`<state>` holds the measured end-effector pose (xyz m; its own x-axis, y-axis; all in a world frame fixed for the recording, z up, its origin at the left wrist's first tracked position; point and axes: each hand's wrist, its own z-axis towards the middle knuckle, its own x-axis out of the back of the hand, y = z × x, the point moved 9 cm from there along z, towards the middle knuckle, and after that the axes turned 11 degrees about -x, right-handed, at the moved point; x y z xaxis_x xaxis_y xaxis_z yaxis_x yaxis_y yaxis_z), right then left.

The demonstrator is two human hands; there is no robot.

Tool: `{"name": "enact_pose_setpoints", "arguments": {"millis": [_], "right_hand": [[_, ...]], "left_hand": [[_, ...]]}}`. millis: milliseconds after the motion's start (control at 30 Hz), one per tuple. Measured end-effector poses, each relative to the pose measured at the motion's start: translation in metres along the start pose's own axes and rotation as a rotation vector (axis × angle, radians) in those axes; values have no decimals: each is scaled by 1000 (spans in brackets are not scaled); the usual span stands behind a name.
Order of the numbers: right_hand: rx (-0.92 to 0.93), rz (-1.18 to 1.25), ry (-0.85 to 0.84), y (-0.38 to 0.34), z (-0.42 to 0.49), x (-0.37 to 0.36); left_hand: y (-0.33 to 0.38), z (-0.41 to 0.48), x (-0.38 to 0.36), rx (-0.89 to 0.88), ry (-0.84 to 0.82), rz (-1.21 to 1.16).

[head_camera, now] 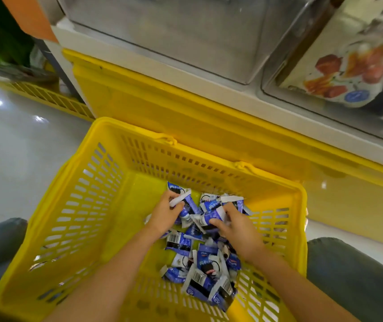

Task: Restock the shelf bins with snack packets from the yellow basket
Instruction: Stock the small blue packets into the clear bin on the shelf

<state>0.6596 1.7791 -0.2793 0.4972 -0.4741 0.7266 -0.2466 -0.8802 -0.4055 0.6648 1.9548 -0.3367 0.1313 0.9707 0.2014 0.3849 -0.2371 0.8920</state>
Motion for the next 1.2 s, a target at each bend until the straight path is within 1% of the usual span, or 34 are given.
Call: {"name": "enact_pose_setpoints", "arguments": {"millis": [133,167,233,300,400,467,533,633,667,733,767,833,900,1000,1067,1100,1133,1200], "right_hand": [[18,255,264,-21,-18,45],[41,287,298,-30,-25,51],[91,299,294,-46,-39,53],[211,241,282,-65,-55,50],[413,93,225,-88,-77,41],[501,70,160,-99,-92,39],[498,199,144,-109,-105,51],[361,499,250,-114,-110,81],[291,559,237,-116,-109,86],[178,635,98,-122,-106,86],[150,661,24,-126,-106,85],[129,679,-45,-133,-109,90],[120,717,-41,-139,-115,100],[115,914,-27,-145,-122,116],[122,1055,-35,-147,-126,126],[130,1083,-54,-149,-128,130],[141,1056,-70,-153,-131,132],[173,825,-56,-161,-139,138]], "left_hand": [[17,-19,19,61,83,-178],[23,-26,20,90,108,-255],[36,-41,15,157,134,-487],[51,-53,5,188,111,-695],[78,-68,2,155,56,-806],[93,-73,8,77,44,-786],[105,-79,17,9,67,-772],[126,-89,31,-77,82,-756],[134,-93,35,-106,74,-727],[150,-99,45,-165,65,-626],[159,-102,51,-198,58,-553],[179,-109,60,-273,18,-419],[197,-116,68,-313,-21,-351],[213,-127,76,-303,-76,-338],[220,-133,84,-318,-63,-306],[224,-136,90,-338,-39,-292],[228,-138,96,-360,-16,-276],[239,-143,109,-419,17,-193]]}}
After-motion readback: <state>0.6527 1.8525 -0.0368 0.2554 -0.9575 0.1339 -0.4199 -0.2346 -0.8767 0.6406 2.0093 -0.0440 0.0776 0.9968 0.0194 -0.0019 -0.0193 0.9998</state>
